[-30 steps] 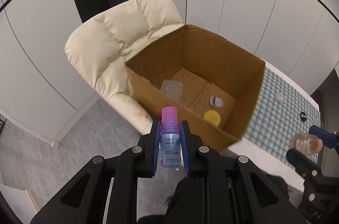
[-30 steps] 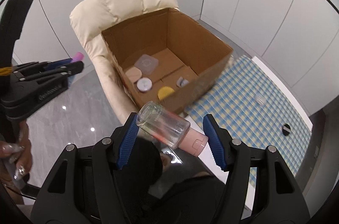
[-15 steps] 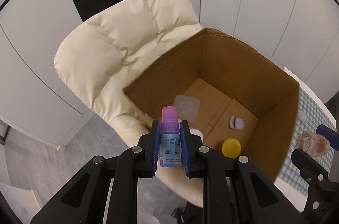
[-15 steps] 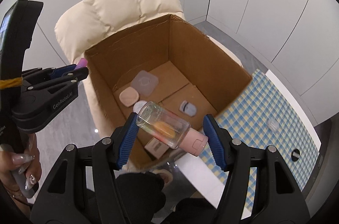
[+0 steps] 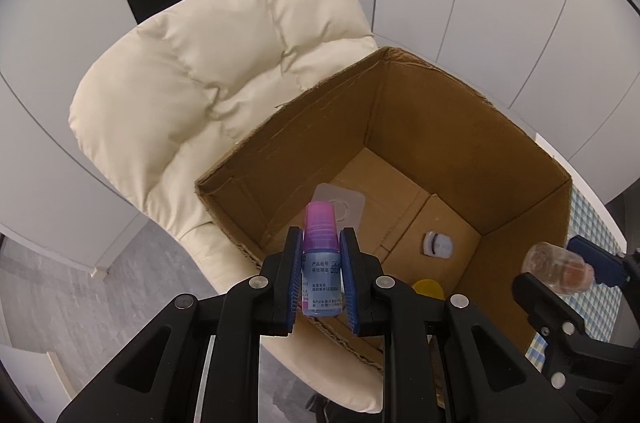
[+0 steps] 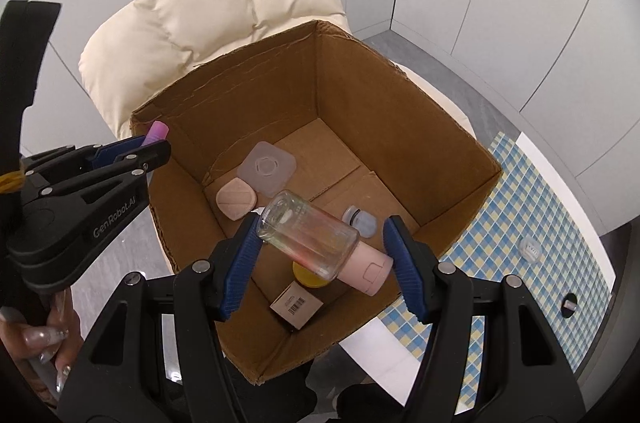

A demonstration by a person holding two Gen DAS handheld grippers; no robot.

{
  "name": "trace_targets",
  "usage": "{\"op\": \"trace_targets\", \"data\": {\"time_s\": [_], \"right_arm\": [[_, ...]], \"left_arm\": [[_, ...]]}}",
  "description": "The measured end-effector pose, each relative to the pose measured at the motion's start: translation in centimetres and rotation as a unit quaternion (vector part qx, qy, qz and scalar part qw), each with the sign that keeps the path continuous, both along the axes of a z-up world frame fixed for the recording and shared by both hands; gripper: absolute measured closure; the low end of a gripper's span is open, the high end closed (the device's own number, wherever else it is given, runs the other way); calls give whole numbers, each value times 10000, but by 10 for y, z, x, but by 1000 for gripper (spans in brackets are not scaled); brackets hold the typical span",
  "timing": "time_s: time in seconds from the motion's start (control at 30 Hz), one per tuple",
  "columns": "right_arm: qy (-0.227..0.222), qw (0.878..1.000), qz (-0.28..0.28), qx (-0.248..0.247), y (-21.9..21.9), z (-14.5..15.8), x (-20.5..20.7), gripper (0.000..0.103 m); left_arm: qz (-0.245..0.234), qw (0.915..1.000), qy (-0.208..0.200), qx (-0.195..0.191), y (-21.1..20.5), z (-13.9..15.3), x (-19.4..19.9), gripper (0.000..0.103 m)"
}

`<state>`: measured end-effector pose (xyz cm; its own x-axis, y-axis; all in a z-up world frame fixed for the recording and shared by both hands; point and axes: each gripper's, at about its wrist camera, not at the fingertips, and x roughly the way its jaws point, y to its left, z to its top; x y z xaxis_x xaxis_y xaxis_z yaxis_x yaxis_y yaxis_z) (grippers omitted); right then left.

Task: Organize objects
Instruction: 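Lower the spray bottle into the box with the left gripper while the right lowers the clear bottle, then open both grippers and withdraw them from the cardboard box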

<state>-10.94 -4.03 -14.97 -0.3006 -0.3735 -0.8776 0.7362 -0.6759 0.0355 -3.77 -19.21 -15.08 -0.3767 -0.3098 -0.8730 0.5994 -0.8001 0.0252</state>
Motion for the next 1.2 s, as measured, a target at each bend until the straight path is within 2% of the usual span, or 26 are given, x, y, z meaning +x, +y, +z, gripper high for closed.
{"op": "trace_targets", "data": {"time_s": [0.03,0.07,0.1,0.13,0.17,0.27,0.33,0.57,1.2], "right_arm": [[-4,10000,-30,-53,1,0,-1,38],[11,9999,-33,-161,2,0,-2,33],[-10,9998,-42,-216,3,1,-3,19],[8,9997,-140,-209,4,1,-4,12],[38,9995,-239,-186,5,2,-8,0],[15,9991,-308,-283,10,5,-11,0],[-6,9988,-352,-353,12,7,-12,0],[-5,9989,-332,-344,13,8,-10,0],[10,9990,-365,-263,12,13,-3,0]], "left_arm": [[-27,10000,22,40,1,0,0,67],[-25,10000,12,67,1,0,-1,34],[99,9999,-55,27,0,1,0,13],[214,9997,-90,-21,-3,2,2,7],[296,9995,-75,-17,-6,4,4,2],[434,9983,224,315,-18,10,15,2],[502,9974,287,433,-22,11,19,2],[475,9987,142,103,-18,15,19,2],[436,9990,57,113,-8,23,26,2]]}}
